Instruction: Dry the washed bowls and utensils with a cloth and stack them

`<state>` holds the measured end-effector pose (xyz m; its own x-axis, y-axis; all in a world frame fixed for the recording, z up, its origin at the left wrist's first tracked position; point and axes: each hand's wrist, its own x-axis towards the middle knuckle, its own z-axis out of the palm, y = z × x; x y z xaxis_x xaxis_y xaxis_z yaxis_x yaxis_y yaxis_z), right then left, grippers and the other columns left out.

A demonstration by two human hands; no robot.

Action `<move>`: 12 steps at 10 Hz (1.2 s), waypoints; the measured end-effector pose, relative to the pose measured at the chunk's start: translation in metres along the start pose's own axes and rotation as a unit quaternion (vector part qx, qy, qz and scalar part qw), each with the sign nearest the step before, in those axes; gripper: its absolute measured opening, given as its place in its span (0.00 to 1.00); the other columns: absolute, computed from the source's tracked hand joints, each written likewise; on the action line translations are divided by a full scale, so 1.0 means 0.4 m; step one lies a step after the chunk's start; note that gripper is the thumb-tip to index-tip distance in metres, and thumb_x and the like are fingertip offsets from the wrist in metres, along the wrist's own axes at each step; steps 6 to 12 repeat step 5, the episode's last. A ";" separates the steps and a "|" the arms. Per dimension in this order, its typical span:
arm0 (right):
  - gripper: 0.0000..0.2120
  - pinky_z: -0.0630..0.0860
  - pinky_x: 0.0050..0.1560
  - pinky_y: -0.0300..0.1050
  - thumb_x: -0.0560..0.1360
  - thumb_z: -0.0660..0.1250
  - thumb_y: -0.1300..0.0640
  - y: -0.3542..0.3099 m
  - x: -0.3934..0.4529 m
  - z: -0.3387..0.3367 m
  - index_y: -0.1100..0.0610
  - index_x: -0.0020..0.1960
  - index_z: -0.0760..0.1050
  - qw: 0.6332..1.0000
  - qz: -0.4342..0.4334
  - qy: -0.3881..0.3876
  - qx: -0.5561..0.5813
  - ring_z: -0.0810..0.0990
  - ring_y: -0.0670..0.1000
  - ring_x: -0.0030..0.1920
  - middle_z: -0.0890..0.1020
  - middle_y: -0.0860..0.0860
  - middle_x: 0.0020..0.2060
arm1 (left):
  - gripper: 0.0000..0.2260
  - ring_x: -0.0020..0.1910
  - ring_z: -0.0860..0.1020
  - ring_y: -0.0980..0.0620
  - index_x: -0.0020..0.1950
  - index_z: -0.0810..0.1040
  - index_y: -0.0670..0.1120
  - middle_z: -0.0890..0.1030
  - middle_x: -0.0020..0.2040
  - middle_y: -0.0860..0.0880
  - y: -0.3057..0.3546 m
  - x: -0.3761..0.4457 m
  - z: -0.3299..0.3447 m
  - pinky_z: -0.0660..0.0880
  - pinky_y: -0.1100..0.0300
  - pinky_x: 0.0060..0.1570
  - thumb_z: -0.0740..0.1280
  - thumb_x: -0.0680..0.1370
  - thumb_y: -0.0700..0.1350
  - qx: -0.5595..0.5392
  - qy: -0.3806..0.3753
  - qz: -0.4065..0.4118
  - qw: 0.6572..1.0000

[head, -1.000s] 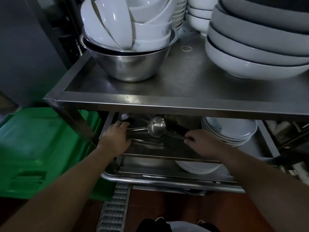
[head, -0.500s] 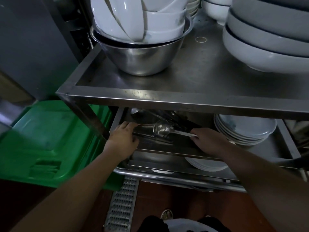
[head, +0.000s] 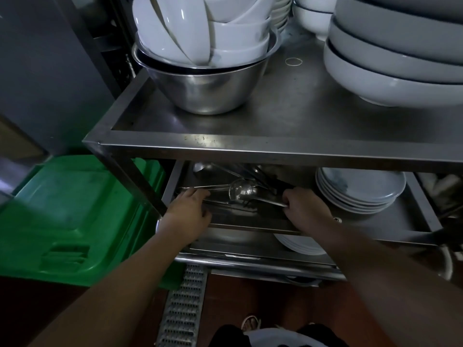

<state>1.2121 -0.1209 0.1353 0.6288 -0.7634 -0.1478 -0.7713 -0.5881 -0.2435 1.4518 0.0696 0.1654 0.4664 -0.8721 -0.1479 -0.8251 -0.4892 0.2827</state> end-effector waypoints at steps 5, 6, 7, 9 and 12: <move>0.08 0.79 0.47 0.51 0.79 0.66 0.47 0.037 -0.094 -0.038 0.50 0.52 0.79 0.997 -0.005 0.071 0.042 0.80 0.56 0.49 0.79 0.50 0.47 | 0.19 0.67 0.76 0.46 0.69 0.75 0.52 0.76 0.68 0.50 0.206 -0.014 0.045 0.75 0.49 0.63 0.66 0.78 0.50 0.032 0.035 0.071 0.996; 0.08 0.79 0.47 0.51 0.79 0.66 0.47 0.037 -0.094 -0.038 0.50 0.52 0.79 0.997 -0.005 0.071 0.042 0.80 0.56 0.49 0.79 0.50 0.47 | 0.19 0.67 0.76 0.46 0.69 0.75 0.52 0.76 0.68 0.50 0.206 -0.014 0.045 0.75 0.49 0.63 0.66 0.78 0.50 0.032 0.035 0.071 0.996; 0.08 0.79 0.47 0.51 0.79 0.66 0.47 0.037 -0.094 -0.038 0.50 0.52 0.79 0.997 -0.005 0.071 0.042 0.80 0.56 0.49 0.79 0.50 0.47 | 0.19 0.67 0.76 0.46 0.69 0.75 0.52 0.76 0.68 0.50 0.206 -0.014 0.045 0.75 0.49 0.63 0.66 0.78 0.50 0.032 0.035 0.071 0.996; 0.08 0.79 0.47 0.51 0.79 0.66 0.47 0.037 -0.094 -0.038 0.50 0.52 0.79 0.997 -0.005 0.071 0.042 0.80 0.56 0.49 0.79 0.50 0.47 | 0.19 0.67 0.76 0.46 0.69 0.75 0.52 0.76 0.68 0.50 0.206 -0.014 0.045 0.75 0.49 0.63 0.66 0.78 0.50 0.032 0.035 0.071 0.996; 0.08 0.79 0.47 0.51 0.79 0.66 0.47 0.037 -0.094 -0.038 0.50 0.52 0.79 0.997 -0.005 0.071 0.042 0.80 0.56 0.49 0.79 0.50 0.47 | 0.19 0.67 0.76 0.46 0.69 0.75 0.52 0.76 0.68 0.50 0.206 -0.014 0.045 0.75 0.49 0.63 0.66 0.78 0.50 0.032 0.035 0.071 0.996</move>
